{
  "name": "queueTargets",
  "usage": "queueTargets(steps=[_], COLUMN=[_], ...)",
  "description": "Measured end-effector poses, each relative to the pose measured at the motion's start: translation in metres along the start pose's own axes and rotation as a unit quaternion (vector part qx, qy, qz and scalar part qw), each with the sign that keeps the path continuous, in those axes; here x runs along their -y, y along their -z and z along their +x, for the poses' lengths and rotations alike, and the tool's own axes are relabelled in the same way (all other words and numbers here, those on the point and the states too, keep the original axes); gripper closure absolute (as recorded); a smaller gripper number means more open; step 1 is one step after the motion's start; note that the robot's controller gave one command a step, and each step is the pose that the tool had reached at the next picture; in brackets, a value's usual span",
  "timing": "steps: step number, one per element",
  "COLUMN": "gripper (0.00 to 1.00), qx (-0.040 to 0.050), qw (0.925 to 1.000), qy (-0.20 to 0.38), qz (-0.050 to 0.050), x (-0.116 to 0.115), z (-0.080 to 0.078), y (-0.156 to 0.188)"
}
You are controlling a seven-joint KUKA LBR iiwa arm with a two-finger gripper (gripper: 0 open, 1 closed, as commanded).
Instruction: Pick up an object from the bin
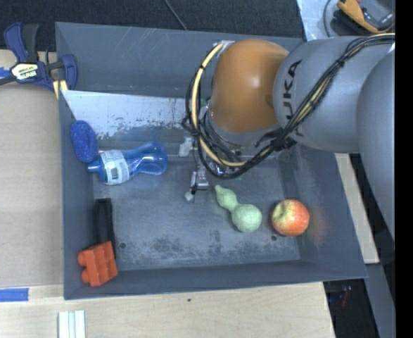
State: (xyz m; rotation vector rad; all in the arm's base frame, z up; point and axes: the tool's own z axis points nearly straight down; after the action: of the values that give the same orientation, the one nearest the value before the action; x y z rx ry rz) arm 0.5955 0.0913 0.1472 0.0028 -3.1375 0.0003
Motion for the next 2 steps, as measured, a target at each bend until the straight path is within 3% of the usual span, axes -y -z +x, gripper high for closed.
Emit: queueTargets(steps=[1, 2], gripper=[0.00, 0.00], qx=[0.0038, 0.0025], qw=[1.0000, 0.9843], qy=[-0.001, 0.177], qz=[0.000, 0.000], x=[0.000, 0.040], z=[-0.001, 0.039], y=[0.005, 0.023])
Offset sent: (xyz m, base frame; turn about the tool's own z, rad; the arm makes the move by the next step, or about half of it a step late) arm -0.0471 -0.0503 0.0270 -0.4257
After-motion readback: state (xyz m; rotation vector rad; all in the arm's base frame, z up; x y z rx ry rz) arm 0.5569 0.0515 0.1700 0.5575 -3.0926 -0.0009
